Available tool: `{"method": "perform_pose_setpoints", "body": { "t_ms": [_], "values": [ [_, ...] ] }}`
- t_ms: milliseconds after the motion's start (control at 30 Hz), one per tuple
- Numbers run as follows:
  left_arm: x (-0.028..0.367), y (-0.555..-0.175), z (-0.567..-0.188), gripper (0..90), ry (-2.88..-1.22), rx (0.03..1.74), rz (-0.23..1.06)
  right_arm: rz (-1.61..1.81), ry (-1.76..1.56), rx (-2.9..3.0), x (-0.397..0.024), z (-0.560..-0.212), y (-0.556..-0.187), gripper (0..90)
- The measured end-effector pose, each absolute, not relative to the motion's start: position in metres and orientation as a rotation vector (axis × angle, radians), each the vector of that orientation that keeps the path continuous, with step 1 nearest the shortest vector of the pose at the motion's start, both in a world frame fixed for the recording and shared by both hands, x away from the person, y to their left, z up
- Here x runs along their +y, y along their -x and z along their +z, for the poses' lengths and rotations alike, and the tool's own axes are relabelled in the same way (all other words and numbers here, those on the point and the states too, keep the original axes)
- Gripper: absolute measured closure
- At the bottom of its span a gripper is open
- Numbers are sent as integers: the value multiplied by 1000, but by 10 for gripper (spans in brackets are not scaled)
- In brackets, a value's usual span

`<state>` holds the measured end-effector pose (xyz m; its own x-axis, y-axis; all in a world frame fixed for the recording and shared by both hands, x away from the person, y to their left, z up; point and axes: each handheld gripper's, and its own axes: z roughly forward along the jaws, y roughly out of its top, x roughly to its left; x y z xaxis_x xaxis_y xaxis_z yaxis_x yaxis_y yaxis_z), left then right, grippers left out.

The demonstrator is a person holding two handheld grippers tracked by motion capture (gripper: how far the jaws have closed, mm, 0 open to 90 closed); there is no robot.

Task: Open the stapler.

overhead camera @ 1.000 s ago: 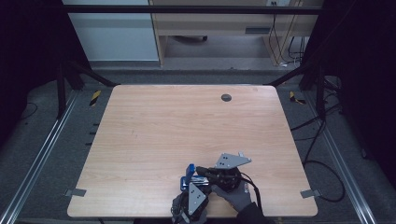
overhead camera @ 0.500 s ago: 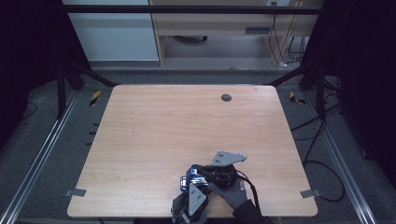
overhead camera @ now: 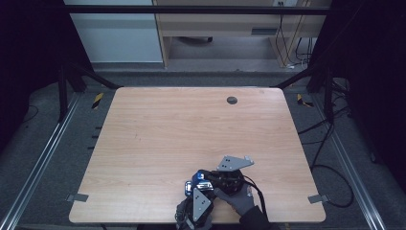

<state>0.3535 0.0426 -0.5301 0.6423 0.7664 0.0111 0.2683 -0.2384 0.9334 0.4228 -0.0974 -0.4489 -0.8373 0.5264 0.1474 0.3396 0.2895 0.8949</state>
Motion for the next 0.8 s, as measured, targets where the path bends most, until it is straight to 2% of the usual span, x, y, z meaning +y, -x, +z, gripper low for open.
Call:
{"method": "perform_pose_setpoints", "body": {
  "t_ms": [800],
  "values": [
    [43,-354,-530,900,-1797,842,585,1481,-897,2387,-113,-457,-420,900]
  ]
}}
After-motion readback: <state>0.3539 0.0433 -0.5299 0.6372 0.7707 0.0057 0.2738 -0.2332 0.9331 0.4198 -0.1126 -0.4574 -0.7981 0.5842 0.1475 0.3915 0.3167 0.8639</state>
